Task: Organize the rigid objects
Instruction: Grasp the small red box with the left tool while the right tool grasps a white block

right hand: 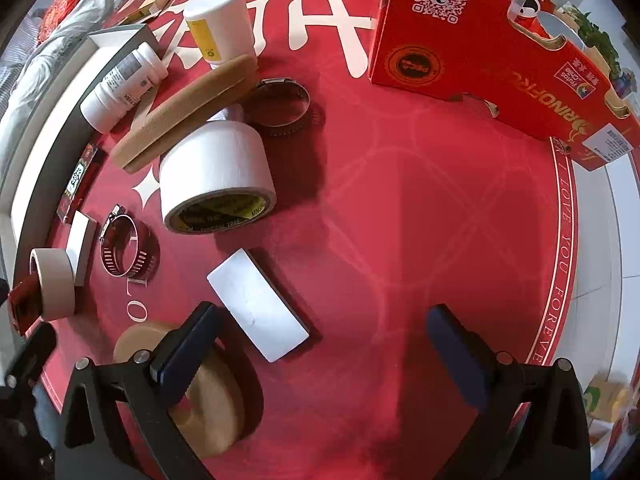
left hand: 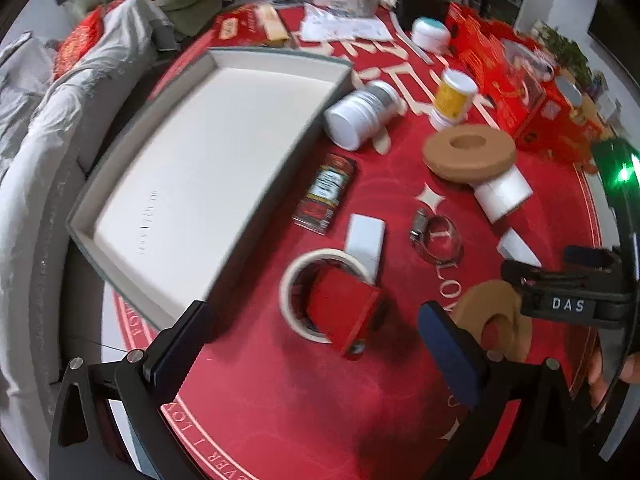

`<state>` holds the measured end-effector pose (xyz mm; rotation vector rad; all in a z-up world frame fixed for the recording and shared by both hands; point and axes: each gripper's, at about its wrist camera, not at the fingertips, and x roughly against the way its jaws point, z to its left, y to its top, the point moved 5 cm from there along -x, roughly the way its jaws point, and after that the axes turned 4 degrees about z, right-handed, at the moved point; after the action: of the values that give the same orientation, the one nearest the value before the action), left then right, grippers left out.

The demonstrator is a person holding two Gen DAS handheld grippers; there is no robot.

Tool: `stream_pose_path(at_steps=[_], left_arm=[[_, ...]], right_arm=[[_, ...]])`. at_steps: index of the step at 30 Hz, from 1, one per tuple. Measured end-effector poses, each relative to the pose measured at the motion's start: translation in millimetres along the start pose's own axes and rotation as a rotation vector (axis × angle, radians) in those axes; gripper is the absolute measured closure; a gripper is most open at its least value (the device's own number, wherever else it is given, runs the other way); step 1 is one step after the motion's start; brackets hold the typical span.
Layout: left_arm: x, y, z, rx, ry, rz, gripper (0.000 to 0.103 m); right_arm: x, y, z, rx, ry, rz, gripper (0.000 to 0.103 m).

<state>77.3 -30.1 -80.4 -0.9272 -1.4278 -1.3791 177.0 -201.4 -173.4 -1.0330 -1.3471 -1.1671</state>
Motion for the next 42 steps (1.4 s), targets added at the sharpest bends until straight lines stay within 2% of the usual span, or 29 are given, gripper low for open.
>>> stream_pose_path(at_steps=[3,5,8,10,11,13,14,16,17,18,19,23,25,30,33,41,42], left_arm=[[-1,0,5,-0.018,0.039,0.009,0.001],[-3,-2,0,-0.052,0.036,0.019,0.007],[-8,-6,-12,-0.113,0.027,0.037,0.021],[-15,-9,-19,-0.135,0.015,0.064,0.037],[-18,-10,-19,-0.131,0.003,0.076,0.041],[-21,-10,-15,-0.105,-0.005,0.086,0.053],[-22,-10,-12,-0.091,-0.024,0.089,0.053],[-21,-9,-5,-0.052,-0.073,0.094,0.054],[-20,-8,-2,-0.042,-0.077,0.092,0.054],[-18,-7,0,-0.035,-0.077,0.085,0.054],[-16,-7,2,-0.03,-0.081,0.073,0.055],[-1,-2,6,-0.014,-0.097,0.018,0.054],[3,1,6,-0.024,-0.104,0.0,0.046],[1,-2,10,-0.022,-0.099,0.008,0.046],[2,-4,14,-0.01,-0.109,0.004,0.053],[6,6,19,0.017,-0.12,-0.024,0.053],[5,6,19,0.018,-0.124,-0.022,0.059]], right_arm=[[-1,1,0,0.001,0.0,-0.015,0.0],[-1,-3,0,0.001,-0.001,-0.021,0.0],[11,-10,-4,0.003,-0.002,-0.019,0.0],[13,-14,-3,0.009,-0.005,-0.017,0.002],[16,-15,-6,0.013,-0.005,-0.019,0.003],[21,-18,-6,0.018,-0.005,-0.031,0.019],[26,-19,-7,0.019,-0.006,-0.041,0.025],[33,-21,-9,0.02,-0.007,-0.057,0.053],[35,-21,-9,0.021,-0.007,-0.061,0.058],[36,-21,-8,0.022,-0.007,-0.062,0.069],[37,-21,-8,0.023,-0.008,-0.063,0.072],[38,-24,-2,0.038,-0.005,-0.055,0.073],[38,-23,1,0.049,-0.007,-0.053,0.073],[41,-24,0,0.051,-0.006,-0.052,0.073],[38,-23,2,0.049,-0.004,-0.051,0.073],[38,-23,1,0.054,-0.004,-0.048,0.073],[38,-23,1,0.054,-0.003,-0.048,0.073]])
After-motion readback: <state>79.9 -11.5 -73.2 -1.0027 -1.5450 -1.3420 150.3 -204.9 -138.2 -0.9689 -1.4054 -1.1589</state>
